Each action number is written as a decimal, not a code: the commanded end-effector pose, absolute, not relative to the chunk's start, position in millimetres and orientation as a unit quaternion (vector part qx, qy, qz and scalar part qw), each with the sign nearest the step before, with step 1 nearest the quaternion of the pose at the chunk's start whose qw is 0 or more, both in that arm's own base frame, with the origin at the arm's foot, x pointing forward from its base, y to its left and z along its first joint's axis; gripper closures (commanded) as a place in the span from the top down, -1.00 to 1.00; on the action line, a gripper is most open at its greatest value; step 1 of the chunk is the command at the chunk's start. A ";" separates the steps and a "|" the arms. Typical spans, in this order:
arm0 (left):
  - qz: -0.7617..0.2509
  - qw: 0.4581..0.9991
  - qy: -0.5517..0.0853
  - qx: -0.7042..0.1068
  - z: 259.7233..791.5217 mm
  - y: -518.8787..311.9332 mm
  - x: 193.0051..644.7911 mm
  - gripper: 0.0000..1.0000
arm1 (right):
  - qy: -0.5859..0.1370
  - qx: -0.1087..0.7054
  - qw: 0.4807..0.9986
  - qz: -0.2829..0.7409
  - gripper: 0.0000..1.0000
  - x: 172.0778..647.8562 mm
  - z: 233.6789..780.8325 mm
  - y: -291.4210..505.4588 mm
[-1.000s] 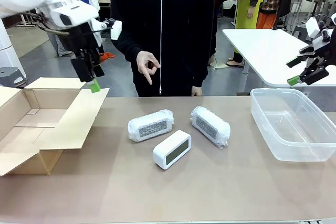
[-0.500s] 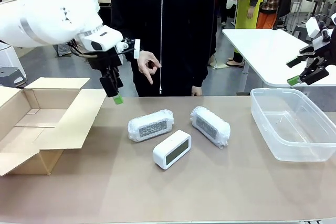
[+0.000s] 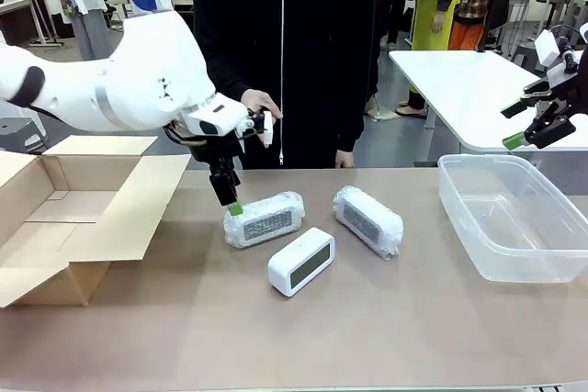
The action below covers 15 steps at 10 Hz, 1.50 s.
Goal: Separate and place wrapped and unwrapped clocks.
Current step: Pick up the Digital clock indicated by the person.
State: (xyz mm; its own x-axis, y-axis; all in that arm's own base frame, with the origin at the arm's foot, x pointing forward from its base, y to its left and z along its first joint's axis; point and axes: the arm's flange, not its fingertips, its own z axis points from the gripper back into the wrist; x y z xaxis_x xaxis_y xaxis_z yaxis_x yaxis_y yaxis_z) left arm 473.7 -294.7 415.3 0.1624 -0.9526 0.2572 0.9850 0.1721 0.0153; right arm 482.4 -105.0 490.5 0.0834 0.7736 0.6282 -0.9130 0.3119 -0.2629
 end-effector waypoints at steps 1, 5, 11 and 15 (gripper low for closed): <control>-0.604 0.784 -0.116 -0.079 405.2 -307.6 481.6 1.00 | -0.353 0.099 0.726 0.582 1.00 482.0 490.4 -105.4; -0.575 0.807 -0.119 -0.063 380.0 -320.5 491.7 1.00 | -0.353 0.099 0.726 0.582 1.00 482.0 490.4 -105.4; -0.573 0.813 -0.093 -0.050 353.4 -324.9 509.1 1.00 | -0.353 0.099 0.726 0.582 1.00 482.0 490.4 -105.4; -0.613 0.784 -0.066 -0.064 342.0 -318.5 511.2 1.00 | -0.353 0.099 0.726 0.582 1.00 482.0 490.4 -105.4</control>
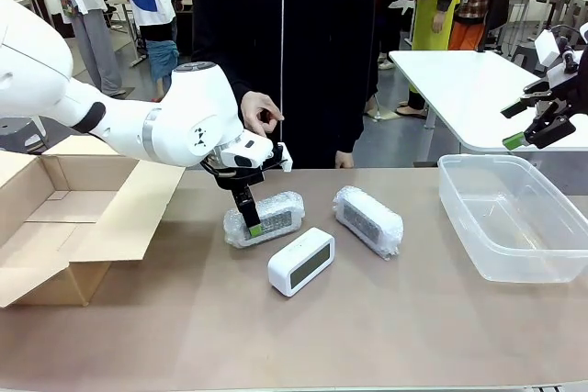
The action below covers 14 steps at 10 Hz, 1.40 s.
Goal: Separate and place wrapped and unwrapped clocks.
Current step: Pick up the Digital clock indicated by the person.
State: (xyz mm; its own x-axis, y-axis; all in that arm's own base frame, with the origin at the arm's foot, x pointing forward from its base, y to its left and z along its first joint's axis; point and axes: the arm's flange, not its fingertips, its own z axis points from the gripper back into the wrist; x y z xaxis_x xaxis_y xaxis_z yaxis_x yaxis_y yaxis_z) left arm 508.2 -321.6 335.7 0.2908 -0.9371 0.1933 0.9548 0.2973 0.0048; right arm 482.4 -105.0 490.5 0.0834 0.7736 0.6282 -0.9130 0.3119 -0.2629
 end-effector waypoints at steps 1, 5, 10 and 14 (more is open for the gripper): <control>-0.614 0.785 -0.065 -0.052 342.6 -313.9 511.0 0.75 | -0.353 0.099 0.726 0.582 1.00 482.0 490.4 -105.4; -0.607 0.793 -0.054 -0.031 342.2 -314.5 511.0 -0.03 | -0.353 0.099 0.726 0.582 1.00 482.0 490.4 -105.4; -0.629 0.775 -0.058 -0.024 352.4 -317.2 507.6 -0.96 | -0.353 0.099 0.726 0.582 1.00 482.0 490.4 -105.4; -0.674 0.738 -0.036 -0.017 389.6 -319.6 494.3 -0.31 | -0.353 0.099 0.726 0.582 1.00 482.0 490.4 -105.4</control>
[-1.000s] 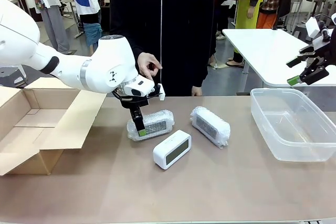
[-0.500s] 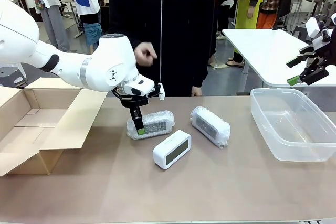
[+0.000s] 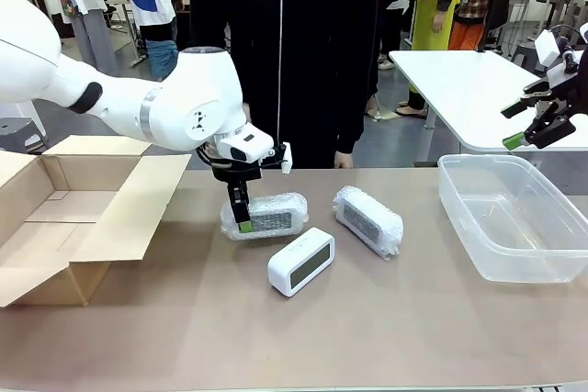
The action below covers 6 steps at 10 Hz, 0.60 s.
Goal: Separate and place wrapped and unwrapped clocks.
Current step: Pick up the Digital clock indicated by the person.
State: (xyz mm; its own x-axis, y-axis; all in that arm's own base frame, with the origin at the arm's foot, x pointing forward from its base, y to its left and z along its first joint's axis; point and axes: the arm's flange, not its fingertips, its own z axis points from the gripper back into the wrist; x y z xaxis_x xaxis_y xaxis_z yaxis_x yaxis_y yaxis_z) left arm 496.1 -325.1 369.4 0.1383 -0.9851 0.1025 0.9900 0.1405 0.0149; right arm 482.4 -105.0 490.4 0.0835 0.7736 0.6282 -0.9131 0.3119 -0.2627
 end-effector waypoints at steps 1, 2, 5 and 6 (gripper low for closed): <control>-0.687 0.726 -0.036 -0.019 404.6 -317.2 490.3 -0.31 | -0.353 0.099 0.726 0.582 1.00 482.0 490.4 -105.4; -0.699 0.714 -0.036 -0.020 419.6 -313.6 486.6 -0.71 | -0.353 0.099 0.726 0.582 1.00 482.0 490.4 -105.4; -0.755 0.654 -0.031 -0.023 476.2 -299.7 469.2 -0.71 | -0.353 0.099 0.726 0.582 1.00 482.0 490.4 -105.4; -0.770 0.637 -0.027 -0.025 490.8 -297.0 465.4 -1.00 | -0.353 0.099 0.726 0.582 1.00 482.0 490.4 -105.4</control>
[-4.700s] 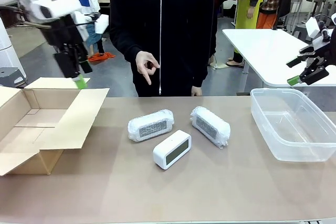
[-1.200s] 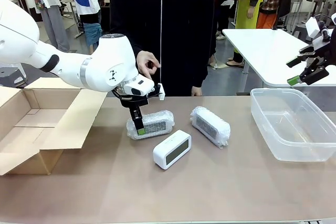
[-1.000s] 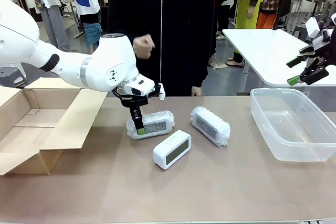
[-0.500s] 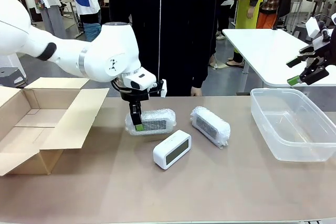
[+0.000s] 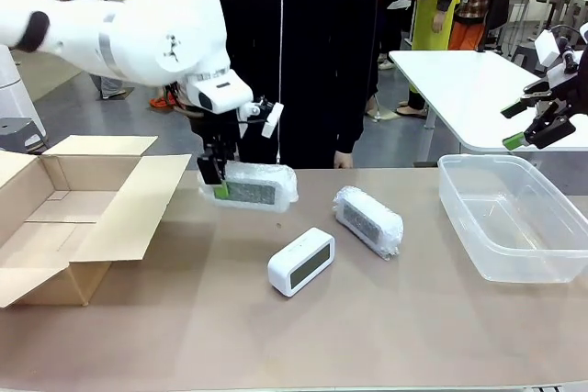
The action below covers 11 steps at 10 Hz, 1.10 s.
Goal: Separate and place wrapped and unwrapped clocks.
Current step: Pick up the Digital clock indicated by the person.
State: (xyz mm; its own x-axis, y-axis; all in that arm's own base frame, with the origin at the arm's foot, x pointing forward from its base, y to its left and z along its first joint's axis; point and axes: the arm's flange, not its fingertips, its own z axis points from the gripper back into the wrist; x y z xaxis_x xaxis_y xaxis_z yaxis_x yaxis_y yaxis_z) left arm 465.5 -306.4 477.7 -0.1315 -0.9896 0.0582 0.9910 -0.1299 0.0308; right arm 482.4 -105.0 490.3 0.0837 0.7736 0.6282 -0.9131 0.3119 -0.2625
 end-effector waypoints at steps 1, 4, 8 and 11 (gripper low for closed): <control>-0.771 0.635 -0.034 -0.024 501.2 -295.2 463.6 -1.00 | -0.353 0.099 0.726 0.582 1.00 482.0 490.4 -105.4; -0.773 0.633 -0.041 -0.027 514.7 -291.2 463.9 -0.32 | -0.353 0.099 0.726 0.582 1.00 482.0 490.4 -105.4; -0.767 0.641 -0.037 -0.016 511.6 -292.2 464.1 -1.00 | -0.353 0.099 0.726 0.582 1.00 482.0 490.4 -105.4; -0.767 0.641 -0.037 -0.016 511.6 -292.2 464.1 -1.00 | -0.353 0.099 0.726 0.582 1.00 482.0 490.4 -105.4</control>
State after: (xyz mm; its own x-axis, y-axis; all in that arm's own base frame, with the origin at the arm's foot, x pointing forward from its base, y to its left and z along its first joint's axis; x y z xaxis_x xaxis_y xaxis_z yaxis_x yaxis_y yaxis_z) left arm 464.8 -293.4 509.0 -0.1787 -0.9812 0.0734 0.9837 -0.1769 0.0312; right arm 482.4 -105.0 490.3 0.0836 0.7736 0.6282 -0.9131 0.3119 -0.2625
